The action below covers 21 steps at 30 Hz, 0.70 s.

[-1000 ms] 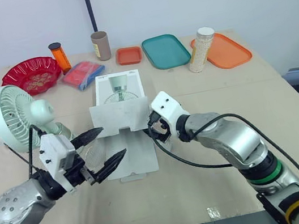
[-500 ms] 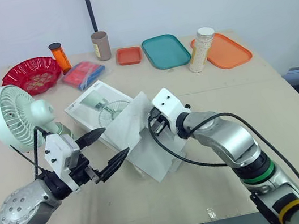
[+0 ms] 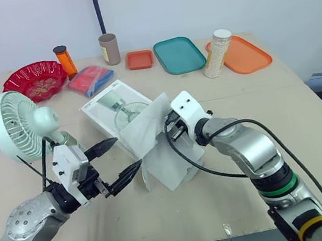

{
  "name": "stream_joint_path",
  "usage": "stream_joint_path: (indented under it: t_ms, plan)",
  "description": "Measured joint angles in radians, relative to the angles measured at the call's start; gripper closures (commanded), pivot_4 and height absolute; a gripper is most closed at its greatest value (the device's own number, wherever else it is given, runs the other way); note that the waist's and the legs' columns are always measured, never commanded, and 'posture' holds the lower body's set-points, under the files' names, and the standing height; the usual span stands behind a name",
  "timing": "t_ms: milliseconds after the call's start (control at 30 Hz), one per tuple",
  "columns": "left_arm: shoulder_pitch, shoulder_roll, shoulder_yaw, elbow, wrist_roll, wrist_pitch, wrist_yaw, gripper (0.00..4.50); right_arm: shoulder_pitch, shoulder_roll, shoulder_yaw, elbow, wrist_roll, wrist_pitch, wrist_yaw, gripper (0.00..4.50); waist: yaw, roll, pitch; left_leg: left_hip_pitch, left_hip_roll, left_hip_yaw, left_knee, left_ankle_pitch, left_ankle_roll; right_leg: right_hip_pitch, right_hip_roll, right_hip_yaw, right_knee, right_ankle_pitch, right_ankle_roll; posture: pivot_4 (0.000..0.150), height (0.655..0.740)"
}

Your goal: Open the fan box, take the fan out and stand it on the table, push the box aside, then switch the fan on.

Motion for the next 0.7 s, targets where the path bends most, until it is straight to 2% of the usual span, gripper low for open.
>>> stream_joint_path:
  t_ms: [133,467,700]
  plan:
    - [-0.004,0.001,0.000,0.024,0.002,-0.020,-0.032,0.00,0.046,-0.024,-0.077,-0.039,0.002,0.038,0.005,4.44,0.000,0.000,0.000,0.000,0.000,0.000,0.000,0.000,0.000,0.000,0.000,0.000,0.000,0.000,0.000,0.150,0.7400]
    - [-0.096,0.007,-0.031,0.147,0.020,-0.064,-0.159,0.00,0.240,-0.087,-0.281,-0.281,0.044,0.178,0.035,4.44,0.001,0.001,0.000,0.000,-0.001,0.000,0.000,0.000,0.000,0.001,0.000,0.000,0.001,0.000,0.000,0.150,0.7400]
    - [-0.129,0.010,-0.077,0.175,0.025,-0.086,-0.245,0.00,0.298,-0.144,-0.450,-0.331,0.099,0.216,0.099,4.44,0.000,0.001,-0.001,0.001,-0.001,0.000,0.000,0.000,0.000,0.001,0.000,0.000,0.001,0.000,0.001,0.150,0.7400]
